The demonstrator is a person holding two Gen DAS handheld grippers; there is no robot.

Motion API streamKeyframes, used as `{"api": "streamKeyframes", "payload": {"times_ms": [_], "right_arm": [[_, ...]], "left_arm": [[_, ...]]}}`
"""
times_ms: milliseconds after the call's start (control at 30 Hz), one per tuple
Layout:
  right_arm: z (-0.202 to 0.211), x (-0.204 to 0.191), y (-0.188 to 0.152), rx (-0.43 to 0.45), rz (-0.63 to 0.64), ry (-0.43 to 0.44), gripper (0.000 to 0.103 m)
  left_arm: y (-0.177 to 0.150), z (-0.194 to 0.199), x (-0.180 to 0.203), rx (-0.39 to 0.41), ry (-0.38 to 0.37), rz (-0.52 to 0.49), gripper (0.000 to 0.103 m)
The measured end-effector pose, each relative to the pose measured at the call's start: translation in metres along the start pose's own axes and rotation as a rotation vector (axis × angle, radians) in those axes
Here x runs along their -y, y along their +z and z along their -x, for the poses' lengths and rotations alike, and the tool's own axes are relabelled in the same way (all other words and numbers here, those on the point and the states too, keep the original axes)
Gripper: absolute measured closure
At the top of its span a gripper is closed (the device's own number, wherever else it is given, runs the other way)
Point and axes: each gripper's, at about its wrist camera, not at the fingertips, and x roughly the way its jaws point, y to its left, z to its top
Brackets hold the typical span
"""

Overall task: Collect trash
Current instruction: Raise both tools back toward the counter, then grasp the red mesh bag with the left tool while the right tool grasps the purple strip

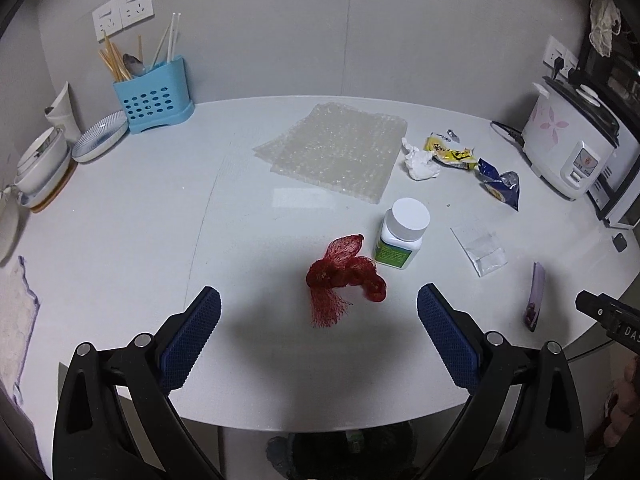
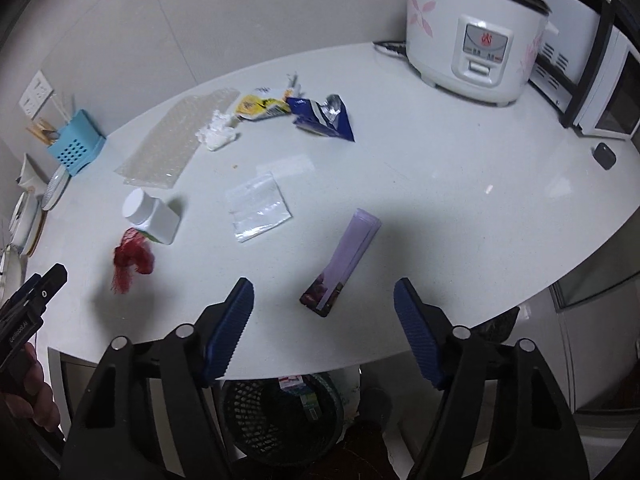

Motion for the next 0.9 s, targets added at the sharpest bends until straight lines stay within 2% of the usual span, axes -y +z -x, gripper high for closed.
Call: {"api": "streamKeyframes", "payload": {"times_ms": [67,167,400,567,767,833,900], "right_arm": [[-0.011,0.0,0.005,-0.028,0.005,-0.01,0.041],[-0.022,0.001,0.011,-0.049,0.005,-0.02,0.042],[-0.056,0.003,0.024,-0.137,-0.027,-0.046,0.047],[-0.081,0.008,0.03,-0.213,-0.085,-0.033,0.058],[-0.102,0.012,0.033,-0.279,-0.157,-0.009,0.072],[-0.105,0.011,0.034,-0.282,-0.161,-0.019,0.075],[-0.106,0.009,0.035,-0.287,-0.162,-0.023,0.084]], "left_arm": [[0.004,-0.012,0.001,-0.014,-0.005,0.0,0.007],[0.009,-0.03,0.005,-0.021,-0.009,-0.018,0.007],[0.018,-0.083,0.007,-0.109,-0.003,0.0,0.008],[0.02,-0.104,0.009,-0.141,0.017,-0.017,0.012],[0.021,-0.121,0.004,-0.176,0.019,-0.016,0.022],[0.021,-0.124,0.005,-0.187,0.014,-0.017,0.031],[0.02,-0.129,0.004,-0.222,0.011,-0.017,0.042]]}}
